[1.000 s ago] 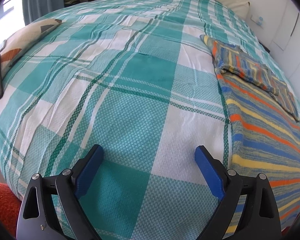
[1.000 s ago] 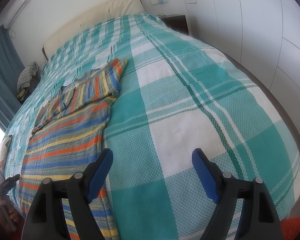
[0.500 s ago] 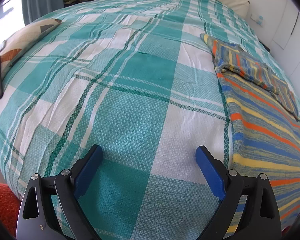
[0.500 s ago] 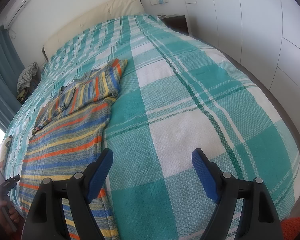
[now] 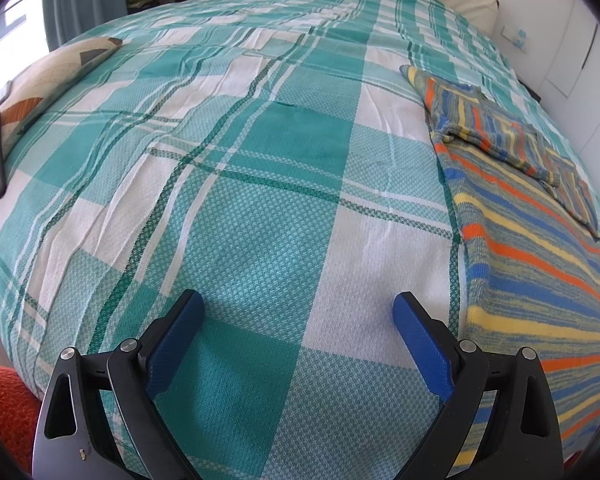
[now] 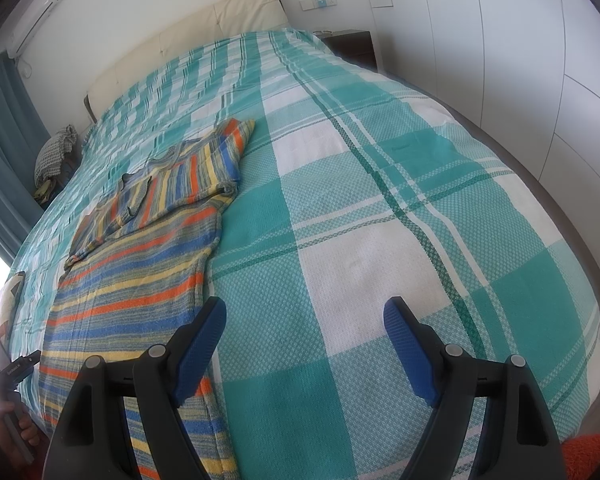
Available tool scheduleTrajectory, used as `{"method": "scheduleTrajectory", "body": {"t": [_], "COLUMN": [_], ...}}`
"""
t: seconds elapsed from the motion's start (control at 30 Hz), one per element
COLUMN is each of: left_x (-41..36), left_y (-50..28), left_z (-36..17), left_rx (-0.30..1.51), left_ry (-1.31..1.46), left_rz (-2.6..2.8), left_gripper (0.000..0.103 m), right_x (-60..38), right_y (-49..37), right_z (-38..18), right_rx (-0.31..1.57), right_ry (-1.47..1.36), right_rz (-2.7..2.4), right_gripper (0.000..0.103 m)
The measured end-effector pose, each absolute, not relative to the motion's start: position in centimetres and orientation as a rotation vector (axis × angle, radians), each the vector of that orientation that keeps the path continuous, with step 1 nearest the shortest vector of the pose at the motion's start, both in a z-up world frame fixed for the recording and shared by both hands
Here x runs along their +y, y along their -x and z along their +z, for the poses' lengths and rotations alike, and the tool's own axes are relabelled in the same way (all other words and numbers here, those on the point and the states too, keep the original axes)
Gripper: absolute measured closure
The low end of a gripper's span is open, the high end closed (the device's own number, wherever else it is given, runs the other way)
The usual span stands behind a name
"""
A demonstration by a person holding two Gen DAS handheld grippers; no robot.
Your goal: Fold small clothes
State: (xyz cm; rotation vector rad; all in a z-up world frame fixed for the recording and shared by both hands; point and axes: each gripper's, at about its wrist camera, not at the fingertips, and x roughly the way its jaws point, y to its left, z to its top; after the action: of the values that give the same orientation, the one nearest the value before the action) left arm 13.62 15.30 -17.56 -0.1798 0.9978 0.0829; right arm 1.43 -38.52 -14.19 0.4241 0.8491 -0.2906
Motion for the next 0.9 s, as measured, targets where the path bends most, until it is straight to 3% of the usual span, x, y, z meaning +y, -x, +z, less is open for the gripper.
{"method": "scheduleTrajectory", "body": {"t": [0.33,0.57,0.77,0.9], "left_x": [15.2,14.6,9.9,7.3], "left_y": [-13.6,-10.2,-6.9,-5.8], "left_z": [-17.4,-13.6,-15.3,-17.1], "left_rx": [1.006,1.01,1.182,1.288], "left_ry": [0.183,0.262,0.161,0.054], "left_rz": [0.084,-0.137,-0.322,-0.354], "left_gripper": [0.006,0.006,0.009,0.02], "right_x": [-38.5,-39.3,-36.5,-32.8], "right_y": [-1.4,-0.8,0.4,1.2], "right_z": [-14.2,-12.0,-12.5,-15.1], "right_rx": [0.848,0.878,1.133,1.358], "right_ry": [-0.424,-0.512,-0.604,-0.531], "right_rz": [-0.289,-0.22,-0.02,0.063], "right_gripper": [0.022,0.022,0.022,0.022]}}
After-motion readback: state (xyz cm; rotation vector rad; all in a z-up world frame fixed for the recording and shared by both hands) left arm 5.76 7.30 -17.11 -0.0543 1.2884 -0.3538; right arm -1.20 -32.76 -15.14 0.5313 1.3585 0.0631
